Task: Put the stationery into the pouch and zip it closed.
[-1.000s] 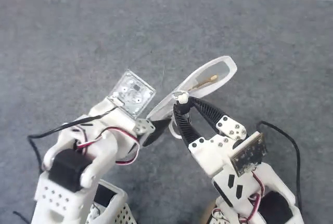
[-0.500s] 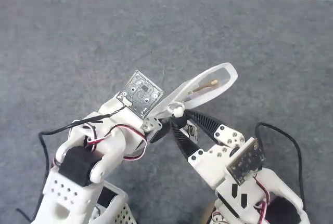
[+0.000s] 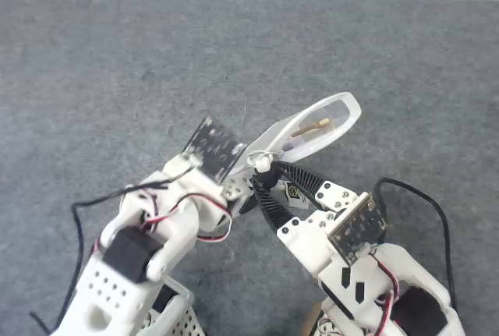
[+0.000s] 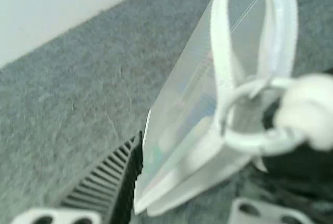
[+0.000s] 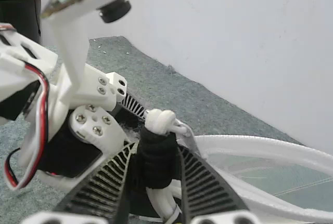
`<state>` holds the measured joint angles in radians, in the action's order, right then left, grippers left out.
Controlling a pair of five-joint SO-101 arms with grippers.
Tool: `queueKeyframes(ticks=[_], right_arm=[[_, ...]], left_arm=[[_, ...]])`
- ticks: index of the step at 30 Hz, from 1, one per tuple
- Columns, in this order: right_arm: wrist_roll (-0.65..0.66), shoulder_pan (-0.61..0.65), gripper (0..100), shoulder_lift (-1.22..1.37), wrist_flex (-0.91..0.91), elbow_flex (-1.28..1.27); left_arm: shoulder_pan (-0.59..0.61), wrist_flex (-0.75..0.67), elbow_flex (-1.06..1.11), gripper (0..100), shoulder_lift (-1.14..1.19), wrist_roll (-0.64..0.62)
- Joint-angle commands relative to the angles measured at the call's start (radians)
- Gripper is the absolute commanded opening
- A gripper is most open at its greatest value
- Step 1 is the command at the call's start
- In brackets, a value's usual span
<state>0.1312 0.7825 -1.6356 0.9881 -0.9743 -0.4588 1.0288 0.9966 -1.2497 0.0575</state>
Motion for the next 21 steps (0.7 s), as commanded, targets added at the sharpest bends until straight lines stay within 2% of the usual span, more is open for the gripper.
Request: queueKeyframes(ticks=[1, 7, 14, 18, 21], right_arm=[[-0.003, 0.012, 0.6, 0.005, -0.019, 0.061], [-0.057, 0.008, 0.6, 0.013, -0.047, 0.061], [-0.06, 0.008, 0.6, 0.005, -0.053, 0.058], [-0.06, 0.01, 0.6, 0.005, -0.054, 0.058], [-0.061, -0.007, 0.6, 0.005, -0.096, 0.055]], left_arm=[[-0.014, -0.068, 0.041, 23, -0.186, -0.026], [-0.035, -0.181, 0.189, 15, -0.377, -0.021], [-0.095, -0.199, 0.211, 8, -0.384, -0.02], [-0.095, -0.227, 0.219, 1, -0.385, -0.02], [-0.095, -0.241, 0.236, 1, -0.385, -0.02]])
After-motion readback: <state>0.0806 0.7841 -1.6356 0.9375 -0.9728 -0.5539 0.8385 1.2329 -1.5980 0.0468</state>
